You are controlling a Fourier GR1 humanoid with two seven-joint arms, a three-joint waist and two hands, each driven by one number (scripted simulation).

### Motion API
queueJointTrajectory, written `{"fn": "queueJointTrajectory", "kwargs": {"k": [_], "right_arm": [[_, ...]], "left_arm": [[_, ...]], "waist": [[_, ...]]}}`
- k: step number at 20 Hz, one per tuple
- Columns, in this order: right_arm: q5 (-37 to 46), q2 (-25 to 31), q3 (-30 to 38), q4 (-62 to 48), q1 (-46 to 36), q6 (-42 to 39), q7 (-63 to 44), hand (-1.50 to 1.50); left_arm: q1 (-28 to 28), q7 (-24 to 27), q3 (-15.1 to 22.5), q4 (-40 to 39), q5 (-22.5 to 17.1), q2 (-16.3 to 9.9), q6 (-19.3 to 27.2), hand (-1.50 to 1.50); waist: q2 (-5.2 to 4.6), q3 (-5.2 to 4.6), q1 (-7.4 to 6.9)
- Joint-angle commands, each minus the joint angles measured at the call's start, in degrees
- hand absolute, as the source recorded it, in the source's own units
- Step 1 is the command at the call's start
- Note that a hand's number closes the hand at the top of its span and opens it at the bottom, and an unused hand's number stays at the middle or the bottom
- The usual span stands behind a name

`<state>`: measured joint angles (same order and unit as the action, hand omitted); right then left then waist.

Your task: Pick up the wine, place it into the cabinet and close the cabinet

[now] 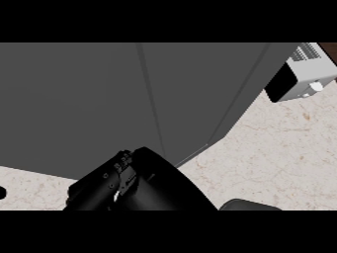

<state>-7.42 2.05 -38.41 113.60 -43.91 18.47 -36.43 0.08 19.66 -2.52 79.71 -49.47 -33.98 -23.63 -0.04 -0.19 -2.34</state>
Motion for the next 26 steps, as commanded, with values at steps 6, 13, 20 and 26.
{"fn": "queueJointTrajectory", "kwargs": {"k": [6,13,20,26], "right_arm": [[-10.5,-2.0,11.3,-18.9,-14.3,0.6,4.8,1.50],[-15.2,-2.0,8.8,-27.7,-9.1,0.3,15.6,1.50],[-13.5,-0.3,17.5,-33.4,-8.8,-7.6,16.4,1.50],[-12.4,0.7,19.8,-44.4,-9.7,-12.9,23.9,1.50]], "left_arm": [[-2.7,0.7,-1.9,0.6,2.4,1.8,-0.6,-1.50],[2.5,-0.5,-4.4,-4.5,3.3,1.4,-2.5,-1.50],[4.6,-2.4,-8.2,-9.0,1.9,0.2,-5.6,-1.50],[1.6,-3.9,-7.9,-4.3,1.1,1.1,-4.3,-1.50]], "waist": [[0.03,0.19,1.18],[-0.04,0.19,1.82],[0.02,0.18,2.25],[-0.10,0.19,1.60]]}}
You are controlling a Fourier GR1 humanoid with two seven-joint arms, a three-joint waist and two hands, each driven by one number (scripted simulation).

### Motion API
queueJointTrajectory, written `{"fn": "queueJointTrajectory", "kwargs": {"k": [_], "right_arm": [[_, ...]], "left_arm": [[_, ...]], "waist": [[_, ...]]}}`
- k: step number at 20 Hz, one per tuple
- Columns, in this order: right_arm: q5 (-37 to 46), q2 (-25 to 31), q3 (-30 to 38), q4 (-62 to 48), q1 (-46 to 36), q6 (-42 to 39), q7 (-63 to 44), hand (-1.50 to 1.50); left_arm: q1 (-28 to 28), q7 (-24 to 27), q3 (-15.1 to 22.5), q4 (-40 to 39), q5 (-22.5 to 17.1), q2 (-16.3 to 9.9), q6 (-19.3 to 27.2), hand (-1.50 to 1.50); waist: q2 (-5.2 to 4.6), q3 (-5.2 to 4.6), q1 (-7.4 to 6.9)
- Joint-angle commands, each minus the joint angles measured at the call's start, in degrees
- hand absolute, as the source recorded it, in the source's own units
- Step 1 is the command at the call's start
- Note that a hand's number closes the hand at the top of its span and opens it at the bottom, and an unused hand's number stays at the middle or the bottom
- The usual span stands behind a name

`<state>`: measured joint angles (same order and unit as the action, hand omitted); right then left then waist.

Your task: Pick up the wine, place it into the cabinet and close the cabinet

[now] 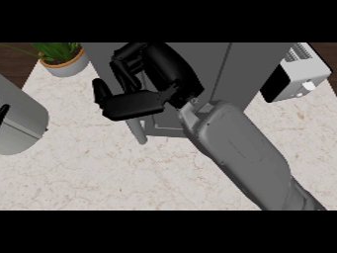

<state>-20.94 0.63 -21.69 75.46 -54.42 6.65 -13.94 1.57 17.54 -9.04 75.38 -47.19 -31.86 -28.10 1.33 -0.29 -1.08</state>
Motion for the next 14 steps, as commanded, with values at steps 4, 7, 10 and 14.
{"fn": "queueJointTrajectory", "kwargs": {"k": [4,7,10,14], "right_arm": [[2.8,3.0,4.3,-10.3,-1.1,-3.1,5.5,1.50],[0.8,6.6,6.6,-10.4,-0.6,-5.9,4.4,1.50],[2.8,4.5,6.2,-12.1,-2.1,-3.5,5.6,1.50],[2.0,5.2,6.1,-11.9,0.0,-5.7,6.9,1.50]], "left_arm": [[0.3,-0.5,-1.7,-0.1,-0.5,-0.6,-0.9,-1.50],[0.5,-1.4,-0.1,1.5,-0.2,0.6,-0.2,-1.50],[2.3,-1.9,-0.7,0.3,-0.6,-0.2,-0.6,-1.50],[0.3,0.6,1.6,0.6,2.6,3.1,-0.7,-1.50]], "waist": [[-1.65,0.27,-0.01],[-1.61,0.32,0.03],[-1.72,0.26,0.11],[-1.70,0.24,0.32]]}}
